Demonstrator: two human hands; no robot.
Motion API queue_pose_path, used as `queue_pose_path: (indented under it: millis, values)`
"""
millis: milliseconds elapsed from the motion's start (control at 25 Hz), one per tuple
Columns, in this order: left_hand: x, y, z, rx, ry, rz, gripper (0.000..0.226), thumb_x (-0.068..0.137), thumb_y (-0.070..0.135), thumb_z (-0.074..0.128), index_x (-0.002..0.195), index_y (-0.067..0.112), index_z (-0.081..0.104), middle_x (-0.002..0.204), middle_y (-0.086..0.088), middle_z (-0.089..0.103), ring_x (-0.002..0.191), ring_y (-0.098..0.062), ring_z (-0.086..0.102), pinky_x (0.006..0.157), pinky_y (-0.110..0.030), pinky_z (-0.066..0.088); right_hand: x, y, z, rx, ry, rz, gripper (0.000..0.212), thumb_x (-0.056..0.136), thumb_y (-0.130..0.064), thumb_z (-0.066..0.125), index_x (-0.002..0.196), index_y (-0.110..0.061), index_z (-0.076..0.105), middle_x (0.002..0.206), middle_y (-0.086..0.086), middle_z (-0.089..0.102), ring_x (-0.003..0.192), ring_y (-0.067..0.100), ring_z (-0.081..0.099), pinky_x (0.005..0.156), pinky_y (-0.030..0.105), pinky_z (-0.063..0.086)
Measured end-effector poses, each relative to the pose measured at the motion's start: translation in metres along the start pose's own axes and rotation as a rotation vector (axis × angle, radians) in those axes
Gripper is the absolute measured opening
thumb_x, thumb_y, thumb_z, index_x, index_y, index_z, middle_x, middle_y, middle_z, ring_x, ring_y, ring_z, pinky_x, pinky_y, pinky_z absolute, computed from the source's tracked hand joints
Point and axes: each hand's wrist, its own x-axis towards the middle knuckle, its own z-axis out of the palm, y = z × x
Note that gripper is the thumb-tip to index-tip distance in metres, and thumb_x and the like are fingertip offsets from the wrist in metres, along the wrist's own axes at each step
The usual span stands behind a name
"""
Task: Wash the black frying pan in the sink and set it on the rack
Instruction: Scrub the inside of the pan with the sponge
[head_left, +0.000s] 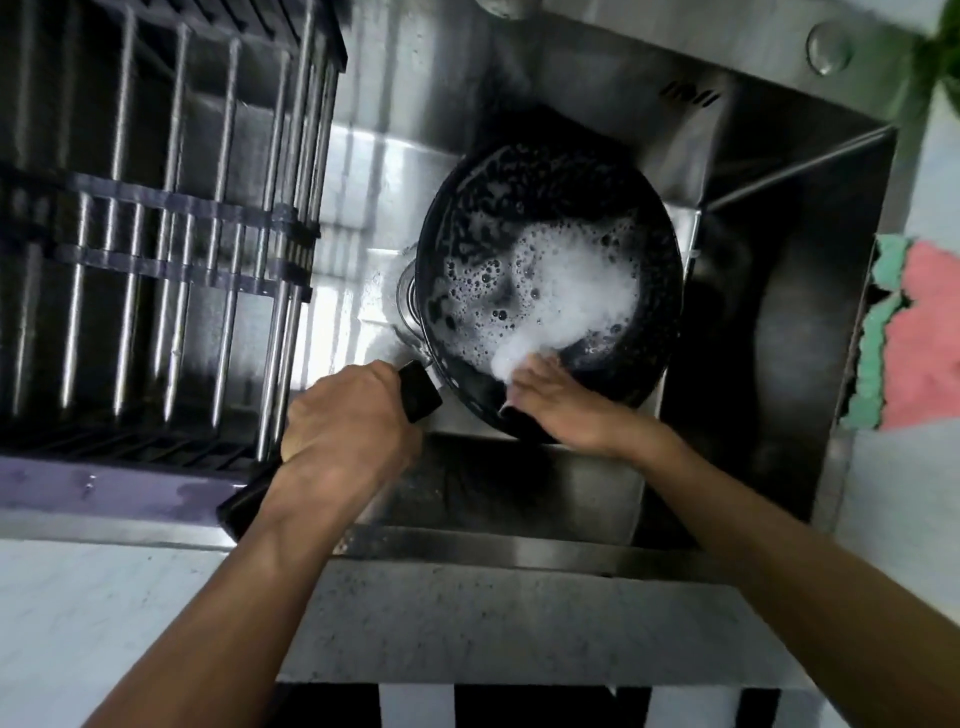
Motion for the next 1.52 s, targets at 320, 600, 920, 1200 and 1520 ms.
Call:
queue_pose_path:
  millis: [320, 600, 920, 1200, 1520]
  values:
    - [-0.002, 0.002, 0.0, -0.017, -0.006, -0.016, 0.032, 0.078, 0.018, 0.066, 0.108, 0.014, 0.057, 0.072, -0.002, 0.048, 0.076, -0.027, 0.054, 0.064, -0.034, 0.042, -0.025, -0.03, -0.002, 0.272, 0.041, -0.144, 0.052, 0.106, -0.047, 0.021, 0.156, -0.033, 0.024, 0.165, -0.012, 0.002, 0.152, 0.013, 0.001, 0.119, 0.026, 0.003]
    - [-0.003, 0.001, 0.0, -0.005, 0.008, 0.009, 0.035, 0.076, 0.019, 0.066, 0.111, 0.015, 0.058, 0.083, -0.003, 0.051, 0.079, -0.026, 0.052, 0.066, -0.033, 0.042, 0.015, -0.055, -0.016, 0.464, 0.113, -0.226, 0.054, 0.107, -0.046, 0.024, 0.158, -0.037, 0.006, 0.164, -0.014, -0.013, 0.148, 0.007, -0.017, 0.121, 0.041, -0.011]
    - [-0.001, -0.001, 0.001, -0.004, 0.026, 0.04, 0.027, 0.08, 0.018, 0.06, 0.106, 0.015, 0.058, 0.08, -0.002, 0.05, 0.077, -0.026, 0.053, 0.067, -0.033, 0.043, 0.028, -0.062, -0.024, 0.481, 0.205, -0.059, 0.059, 0.105, -0.053, 0.026, 0.157, -0.026, 0.023, 0.166, -0.007, -0.014, 0.151, 0.017, -0.021, 0.118, 0.035, -0.009]
    - [-0.001, -0.001, -0.001, -0.015, 0.012, 0.036, 0.031, 0.081, 0.019, 0.061, 0.111, 0.015, 0.056, 0.087, -0.004, 0.055, 0.08, -0.026, 0.054, 0.069, -0.034, 0.044, 0.018, -0.057, -0.009, 0.555, 0.165, -0.047, 0.051, 0.107, -0.046, 0.026, 0.155, -0.028, 0.031, 0.168, -0.005, -0.003, 0.153, 0.017, -0.011, 0.12, 0.034, -0.004]
    - [-0.002, -0.003, -0.001, -0.021, 0.02, 0.052, 0.028, 0.08, 0.021, 0.06, 0.108, 0.016, 0.059, 0.086, -0.004, 0.059, 0.074, -0.023, 0.051, 0.066, -0.032, 0.044, 0.035, -0.055, -0.005, 0.693, 0.195, -0.057, 0.053, 0.108, -0.044, 0.021, 0.158, -0.035, 0.007, 0.165, -0.01, -0.015, 0.15, 0.01, -0.02, 0.124, 0.047, -0.006]
